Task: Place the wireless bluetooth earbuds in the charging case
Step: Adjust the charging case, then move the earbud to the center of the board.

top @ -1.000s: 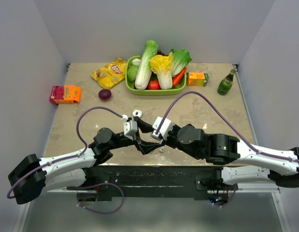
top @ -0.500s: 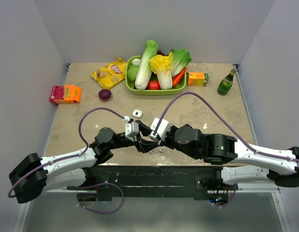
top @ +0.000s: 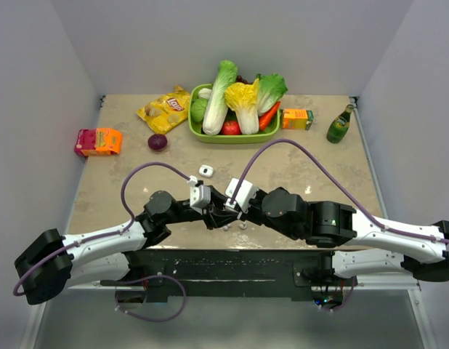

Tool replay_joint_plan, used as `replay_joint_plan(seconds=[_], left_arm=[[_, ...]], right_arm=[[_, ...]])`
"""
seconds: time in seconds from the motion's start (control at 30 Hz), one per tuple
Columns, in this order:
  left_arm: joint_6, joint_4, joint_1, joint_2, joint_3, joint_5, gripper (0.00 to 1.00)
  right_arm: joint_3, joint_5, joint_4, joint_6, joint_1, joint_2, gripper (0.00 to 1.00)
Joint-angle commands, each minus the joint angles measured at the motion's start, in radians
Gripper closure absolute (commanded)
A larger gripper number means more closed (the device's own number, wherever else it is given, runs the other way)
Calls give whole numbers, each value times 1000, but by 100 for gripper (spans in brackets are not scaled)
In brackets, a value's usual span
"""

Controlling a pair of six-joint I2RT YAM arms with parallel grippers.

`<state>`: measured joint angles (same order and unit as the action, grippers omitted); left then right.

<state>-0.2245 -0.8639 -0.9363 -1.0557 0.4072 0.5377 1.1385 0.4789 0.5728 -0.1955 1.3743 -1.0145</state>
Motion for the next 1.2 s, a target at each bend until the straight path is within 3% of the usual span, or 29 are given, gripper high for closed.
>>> replay_joint_plan(seconds=[0.0,0.07,0.17,0.33,0.4,0.43,0.5,0.53,0.73,0.87,0.9,1.0,1.17], left_arm=[[25,-18,5,-7,45,8,81],[28,-15,4,-12,45,-4,92],[34,-9,4,-15,44,-16,100],[33,-26,4,-10,35,-13,100],[28,-46,4,-7,21,-16,100],[28,-49,4,0,16,-30,100],[25,-56,4,8,5,-47,100],[22,-57,4,14,2,-62,100],[8,-80,4,31,-18,-103,100],[-6,-119,4,104,-68,-168,100],[-9,-132,4,130,-108,-185,100],[-27,-162,4,255,-201,-267,100],[-52,-210,4,465,-329,-358,100]], right_arm=[[14,-3,-30,8,5,1,100],[9,-3,-31,8,5,1,100],[9,-5,-31,8,5,1,100],[10,18,-37,21,5,2,97],[12,39,-54,51,3,11,81],[13,70,-59,63,5,13,65],[21,110,-73,102,3,17,52],[26,116,-76,113,2,19,41],[41,138,-140,218,-21,60,16],[-28,162,-186,364,-160,142,13],[-80,120,-192,390,-247,158,14],[-195,38,-202,491,-346,215,18],[-365,-130,-258,571,-354,168,23]])
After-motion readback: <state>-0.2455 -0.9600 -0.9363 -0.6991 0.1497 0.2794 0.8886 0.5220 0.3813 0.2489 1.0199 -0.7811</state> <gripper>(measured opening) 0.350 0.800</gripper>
